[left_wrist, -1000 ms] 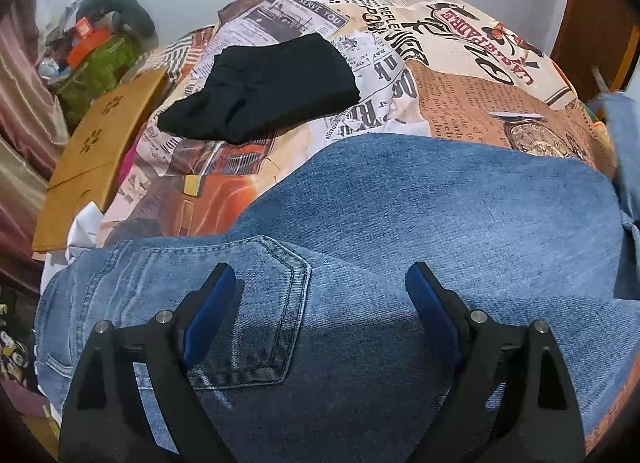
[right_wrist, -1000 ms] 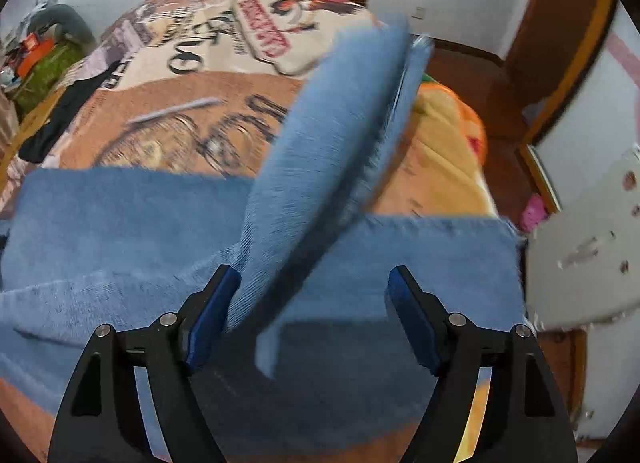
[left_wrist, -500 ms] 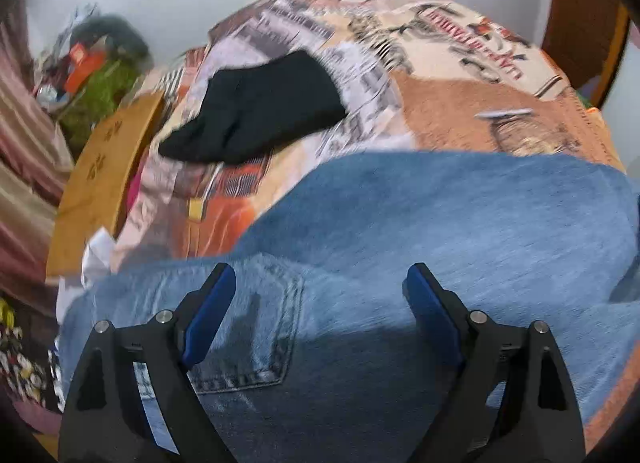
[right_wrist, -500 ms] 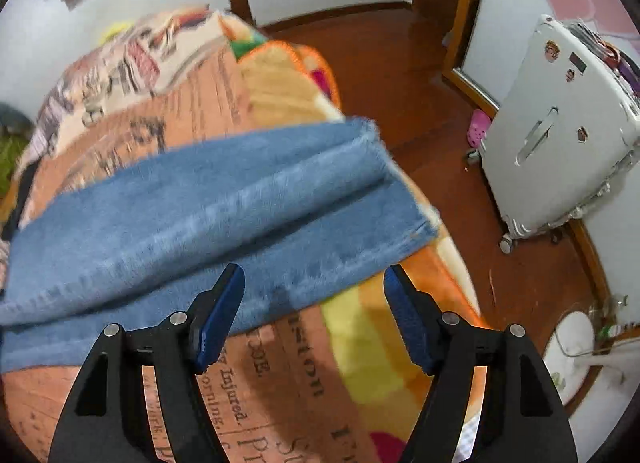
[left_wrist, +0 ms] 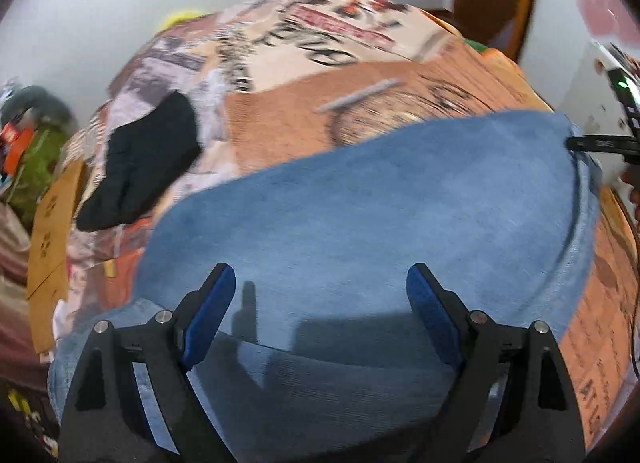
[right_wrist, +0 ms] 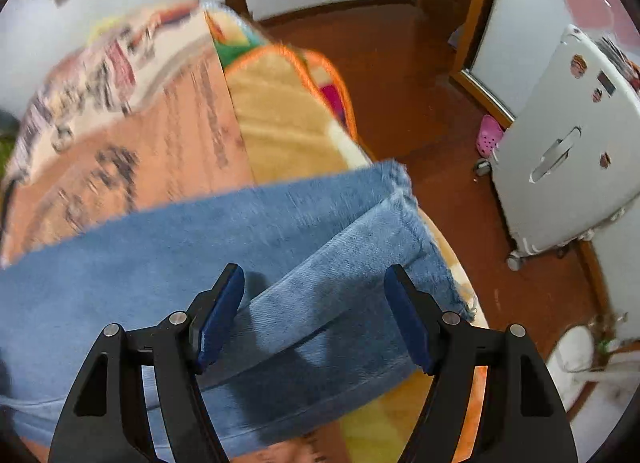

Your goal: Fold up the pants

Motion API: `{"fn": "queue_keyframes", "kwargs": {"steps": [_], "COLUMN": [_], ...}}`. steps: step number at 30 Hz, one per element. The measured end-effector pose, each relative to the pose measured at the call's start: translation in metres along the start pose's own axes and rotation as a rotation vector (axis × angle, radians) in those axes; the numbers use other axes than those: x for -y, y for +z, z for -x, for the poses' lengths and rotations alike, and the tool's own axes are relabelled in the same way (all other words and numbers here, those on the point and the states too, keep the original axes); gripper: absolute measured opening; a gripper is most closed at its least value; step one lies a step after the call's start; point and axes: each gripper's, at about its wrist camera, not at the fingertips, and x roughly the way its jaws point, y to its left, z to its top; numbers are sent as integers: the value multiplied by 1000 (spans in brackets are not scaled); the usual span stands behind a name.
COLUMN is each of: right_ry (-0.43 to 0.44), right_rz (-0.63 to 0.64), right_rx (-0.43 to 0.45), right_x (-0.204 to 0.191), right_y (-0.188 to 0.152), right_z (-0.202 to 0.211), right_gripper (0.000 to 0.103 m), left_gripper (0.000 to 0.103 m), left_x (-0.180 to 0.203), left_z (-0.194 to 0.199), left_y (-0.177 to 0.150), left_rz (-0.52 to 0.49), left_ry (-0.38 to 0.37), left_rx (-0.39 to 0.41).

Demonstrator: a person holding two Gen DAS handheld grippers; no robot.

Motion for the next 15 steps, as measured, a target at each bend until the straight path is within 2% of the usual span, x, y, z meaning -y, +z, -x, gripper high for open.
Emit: {"fn": "queue_keyframes", "kwargs": {"steps": [3,8,11,15], "right_ry": [-13,-25,28,-23], "right_rz": [9,-65,-114,-85], "right_rx": [4,-10,-29,-17], "right_x": [12,53,70,66], "right_y": [-16,-37,-43,-42], "right_z": [1,5,3,15], "right_gripper": [69,69,69,69], "left_gripper": [88,88,88,88], "left_x": [18,41,48,49], "left_z": [4,4,3,7], "left_y": [-1,2,4,4], "left_rz": [-36,-64,-55,-38], "left_ry": [-24,-37,-52,-30], "left_rx": [-4,-12,-23,-9]}}
